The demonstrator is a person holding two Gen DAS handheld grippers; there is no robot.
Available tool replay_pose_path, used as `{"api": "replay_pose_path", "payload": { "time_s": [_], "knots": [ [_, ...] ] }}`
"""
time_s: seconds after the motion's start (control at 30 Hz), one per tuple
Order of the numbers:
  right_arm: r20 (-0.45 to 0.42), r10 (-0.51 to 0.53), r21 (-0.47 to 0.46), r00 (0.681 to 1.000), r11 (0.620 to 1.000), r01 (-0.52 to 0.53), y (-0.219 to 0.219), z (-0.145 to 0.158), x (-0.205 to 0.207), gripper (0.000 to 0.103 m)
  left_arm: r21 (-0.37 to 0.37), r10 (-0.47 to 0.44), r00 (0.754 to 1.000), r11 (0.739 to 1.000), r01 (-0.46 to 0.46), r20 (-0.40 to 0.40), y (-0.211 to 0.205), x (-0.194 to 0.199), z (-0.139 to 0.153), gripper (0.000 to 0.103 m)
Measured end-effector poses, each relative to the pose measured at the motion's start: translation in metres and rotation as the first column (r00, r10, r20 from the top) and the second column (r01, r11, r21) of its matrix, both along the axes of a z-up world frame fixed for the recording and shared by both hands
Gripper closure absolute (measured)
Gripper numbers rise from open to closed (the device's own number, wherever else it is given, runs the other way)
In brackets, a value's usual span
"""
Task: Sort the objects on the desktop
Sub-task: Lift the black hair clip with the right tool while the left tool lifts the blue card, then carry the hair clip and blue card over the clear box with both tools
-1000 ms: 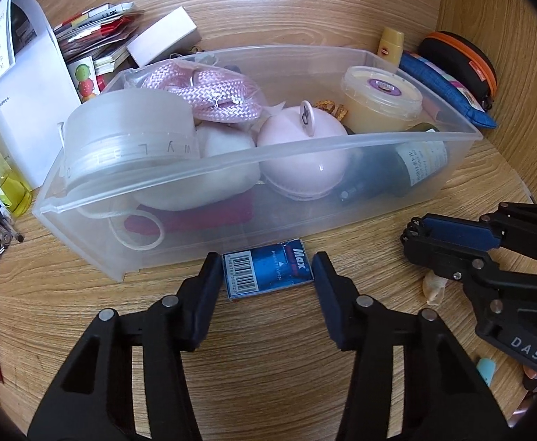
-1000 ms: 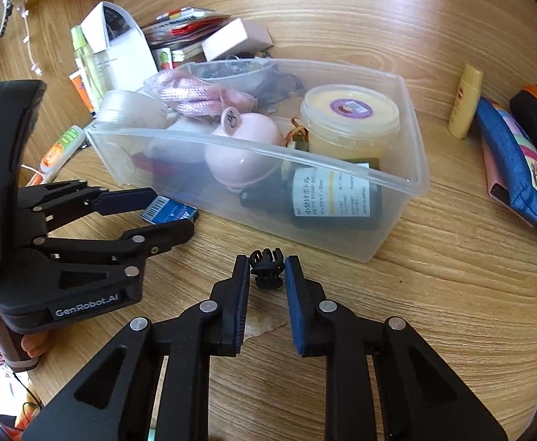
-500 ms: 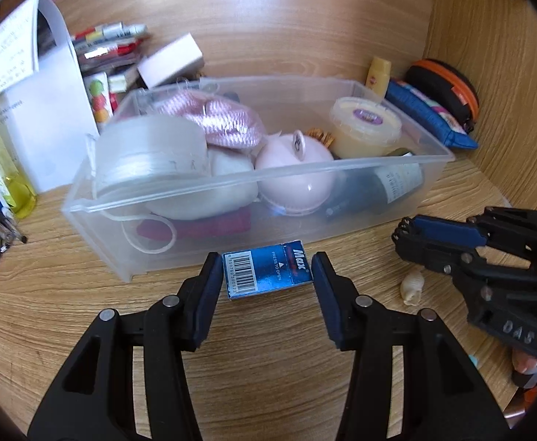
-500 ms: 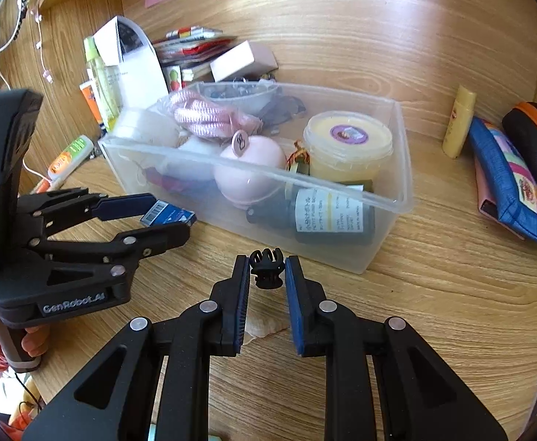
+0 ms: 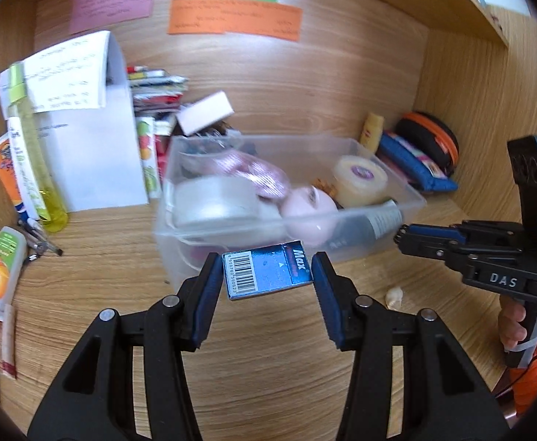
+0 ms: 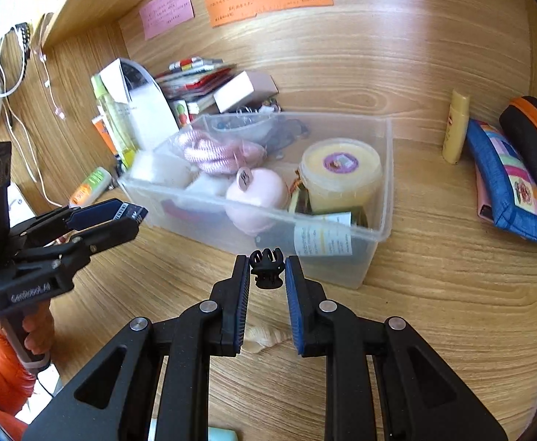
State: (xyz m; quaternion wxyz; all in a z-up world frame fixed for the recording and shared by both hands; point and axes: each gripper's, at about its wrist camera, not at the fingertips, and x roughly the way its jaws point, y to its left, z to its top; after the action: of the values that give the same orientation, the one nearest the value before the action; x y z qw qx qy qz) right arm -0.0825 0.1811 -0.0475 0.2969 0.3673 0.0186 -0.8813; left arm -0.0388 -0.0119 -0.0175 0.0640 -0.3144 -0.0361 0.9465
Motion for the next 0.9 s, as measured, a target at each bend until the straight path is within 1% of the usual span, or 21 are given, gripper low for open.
{"api": "replay_pose_path", "payload": {
  "time_s": [0.1,0.17,0.23,0.3,0.4,0.5,0.57,0.63,0.7,0.8,0.9],
  "knots": [
    [-0.035,0.006,-0.015,0.999,1.000,-0.007,-0.002,0.017,-0.001,0.085,0.013,0.009,1.000,1.000,-0.009,-0.013,-0.010,-0.003,0.009,0.054],
    [-0.063,0.007,-0.031,0.998,0.999,-0.009,-0.003,0.030,-0.003,0.085,0.001,0.014,0.999,1.000,-0.014,-0.036,-0.011,-0.006,0.016,0.054],
    [-0.091,0.002,-0.029,0.996,1.000,-0.005,-0.005,0.041,-0.008,0.085,-0.010,0.018,0.998,1.000,-0.019,-0.060,-0.010,-0.010,0.023,0.054],
    [-0.113,-0.001,-0.021,0.994,1.000,-0.002,-0.011,0.050,-0.016,0.085,-0.007,0.003,0.997,1.000,-0.004,-0.073,-0.008,-0.016,0.029,0.054],
    [-0.136,-0.003,-0.011,0.991,1.000,0.001,-0.019,0.058,-0.025,0.085,-0.008,-0.009,0.996,1.000,0.008,-0.084,-0.002,-0.027,0.035,0.054],
    [-0.120,-0.002,-0.019,0.993,1.000,0.000,-0.026,0.053,-0.036,0.085,0.002,-0.025,0.997,1.000,0.026,-0.077,0.004,-0.042,0.032,0.054],
    [-0.084,0.005,-0.039,0.996,0.999,-0.008,-0.028,0.045,-0.042,0.085,-0.004,-0.033,0.997,0.999,0.033,-0.074,0.008,-0.047,0.028,0.054],
    [-0.053,0.020,-0.050,0.998,0.999,-0.022,-0.028,0.037,-0.045,0.085,-0.035,-0.038,0.995,0.999,0.035,-0.090,0.013,-0.048,0.024,0.054],
    [-0.055,0.015,-0.027,0.998,0.999,-0.017,-0.030,0.032,-0.047,0.085,-0.044,-0.055,0.994,0.998,0.051,-0.095,0.017,-0.046,0.024,0.054],
    [-0.039,0.016,-0.029,0.999,0.999,-0.017,-0.031,0.027,-0.049,0.085,-0.057,-0.071,0.994,0.996,0.066,-0.085,0.023,-0.048,0.020,0.054],
    [-0.039,0.009,-0.010,0.999,1.000,-0.010,-0.032,0.024,-0.049,0.085,-0.071,-0.082,0.994,0.994,0.077,-0.067,0.029,-0.051,0.016,0.054]
  ]
}}
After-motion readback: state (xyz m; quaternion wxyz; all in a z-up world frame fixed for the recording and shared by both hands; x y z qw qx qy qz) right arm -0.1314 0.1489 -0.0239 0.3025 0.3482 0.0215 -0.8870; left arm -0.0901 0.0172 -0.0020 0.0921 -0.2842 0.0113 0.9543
